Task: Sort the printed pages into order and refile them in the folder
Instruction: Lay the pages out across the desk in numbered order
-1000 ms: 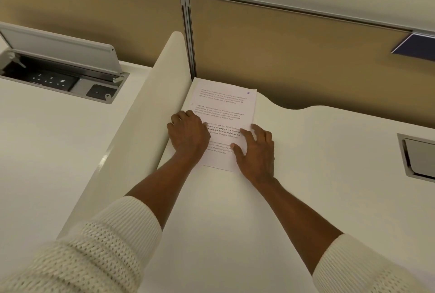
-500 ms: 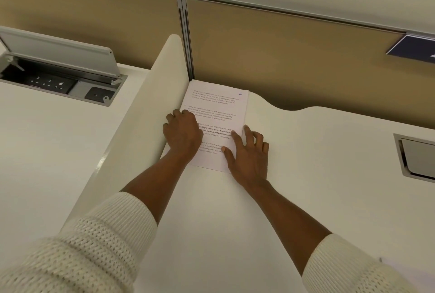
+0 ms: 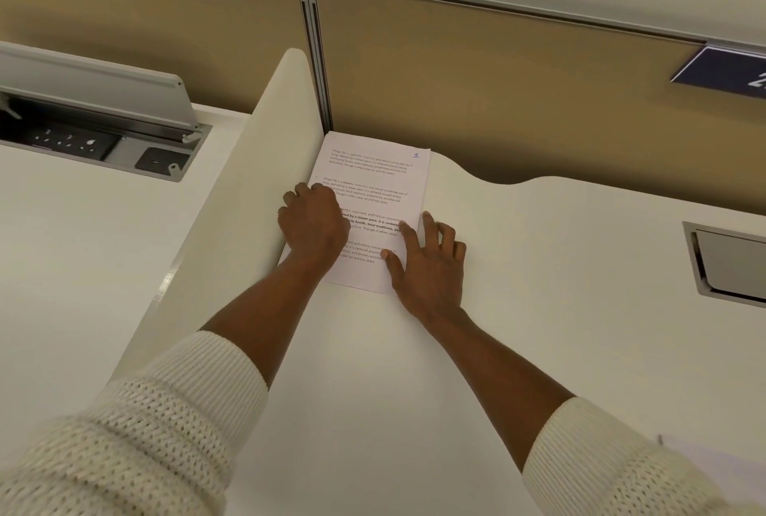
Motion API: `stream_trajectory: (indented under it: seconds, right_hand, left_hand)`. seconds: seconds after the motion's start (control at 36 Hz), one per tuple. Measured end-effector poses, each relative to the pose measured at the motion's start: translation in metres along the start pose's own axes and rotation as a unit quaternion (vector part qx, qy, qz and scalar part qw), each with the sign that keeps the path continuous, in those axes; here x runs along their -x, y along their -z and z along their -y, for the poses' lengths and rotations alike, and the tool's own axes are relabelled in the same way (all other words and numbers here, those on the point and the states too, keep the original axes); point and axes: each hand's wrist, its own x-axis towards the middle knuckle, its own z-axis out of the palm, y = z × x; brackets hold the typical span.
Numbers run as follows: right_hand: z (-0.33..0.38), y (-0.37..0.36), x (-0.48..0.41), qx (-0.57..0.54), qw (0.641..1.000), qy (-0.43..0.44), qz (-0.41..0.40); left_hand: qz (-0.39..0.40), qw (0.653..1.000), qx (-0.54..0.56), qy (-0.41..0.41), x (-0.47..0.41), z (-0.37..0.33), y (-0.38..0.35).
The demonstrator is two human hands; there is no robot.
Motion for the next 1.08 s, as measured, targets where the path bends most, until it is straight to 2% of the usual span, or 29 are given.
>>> stream_trajectory:
  seconds: [0.14, 0.33, 0.5, 0.72, 1.08]
  right_hand:
    - [-0.004, 0.004, -0.001, -0.03, 1.0, 0.0, 0.009]
    - [-0.021, 0.019, 0.02, -0.197, 0.978, -0.046, 0.046]
    - [-0.043, 0.053, 0.083, -0.244, 0.968, -0.054, 0.004]
    - [-0.093, 0.086, 0.203, -0.246, 0.963, -0.107, -0.023]
    - [-0.235, 0.147, 0.354, -0.203, 0.955, -0.217, -0.02]
  left_hand:
    - [0.004, 1.0, 0.004, 0.001, 0.001, -0.002, 0.006]
    - [-0.035, 0.998, -0.048, -0.007, 0.023, -0.012, 0.022]
    - [-0.01, 0.998, 0.007, -0.055, 0.085, -0.025, 0.038]
    - [0.05, 0.989, -0.006, -0.138, 0.213, -0.066, 0.035]
    - [0.106, 0.942, 0.038, -0.316, 0.407, -0.149, -0.009]
